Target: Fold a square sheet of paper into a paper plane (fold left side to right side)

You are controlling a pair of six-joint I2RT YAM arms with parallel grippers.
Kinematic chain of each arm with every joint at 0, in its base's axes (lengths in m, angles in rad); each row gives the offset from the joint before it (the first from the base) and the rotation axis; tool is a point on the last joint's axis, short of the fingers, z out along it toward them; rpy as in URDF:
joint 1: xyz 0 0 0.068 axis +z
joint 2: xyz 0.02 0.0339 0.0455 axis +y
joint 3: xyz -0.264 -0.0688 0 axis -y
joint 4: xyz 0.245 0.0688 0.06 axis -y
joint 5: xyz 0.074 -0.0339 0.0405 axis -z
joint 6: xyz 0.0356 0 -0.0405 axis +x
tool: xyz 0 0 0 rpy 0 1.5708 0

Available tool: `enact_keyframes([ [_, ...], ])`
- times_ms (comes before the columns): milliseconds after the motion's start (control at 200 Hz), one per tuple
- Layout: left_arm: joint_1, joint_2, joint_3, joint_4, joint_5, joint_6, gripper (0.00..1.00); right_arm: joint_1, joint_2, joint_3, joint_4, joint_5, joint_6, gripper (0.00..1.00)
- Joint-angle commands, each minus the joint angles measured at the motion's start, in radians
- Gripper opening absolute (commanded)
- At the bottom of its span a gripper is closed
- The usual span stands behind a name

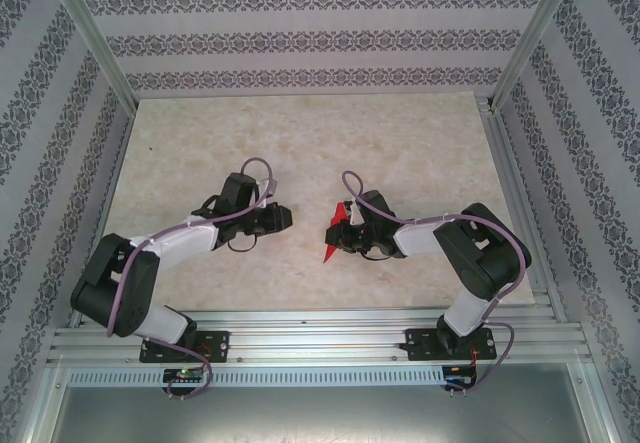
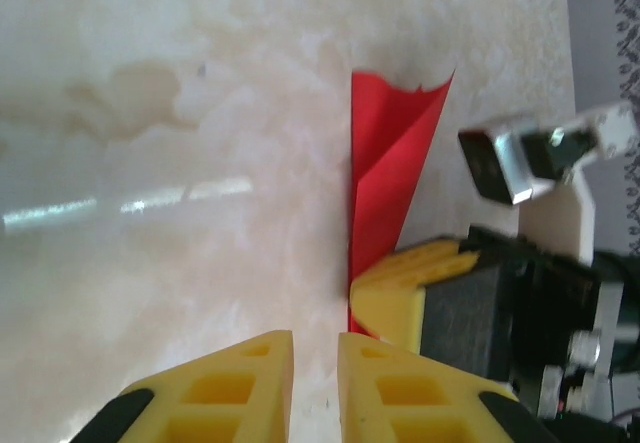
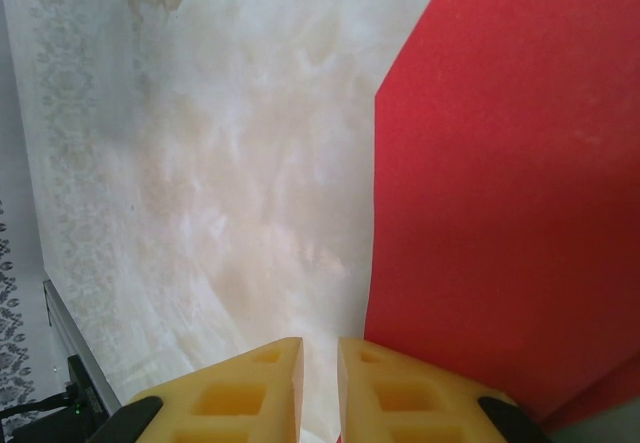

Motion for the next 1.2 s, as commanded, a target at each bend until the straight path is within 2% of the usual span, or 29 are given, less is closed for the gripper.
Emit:
enact_keyframes([
  [0, -0.069, -0.055, -0.075, 0.065, 0.035, -0.072, 0.17, 0.009, 0.057, -0.015, -0.1, 0.073, 0.01, 0.17],
  [80, -0.135, -0.067, -0.097, 0.138, 0.035, -0.135, 0.15, 0.009, 0.064, -0.016, -0.095, 0.07, 0.019, 0.17],
  [250, -0.283, -0.031, -0.071, 0.213, -0.052, -0.211, 0.14, 0.009, 0.064, -0.019, -0.093, 0.073, 0.031, 0.16],
  [424, -0.363, 0.081, -0.072, 0.357, -0.118, -0.307, 0.11, 0.008, 0.064, -0.016, -0.103, 0.076, 0.035, 0.16],
  [674, -0.395, 0.193, -0.063, 0.455, -0.182, -0.381, 0.07, 0.008, 0.068, -0.012, -0.102, 0.071, 0.038, 0.16],
  [1198, -0.395, 0.279, -0.05, 0.43, -0.241, -0.385, 0.06, 0.008, 0.081, -0.001, -0.103, 0.064, 0.039, 0.15],
])
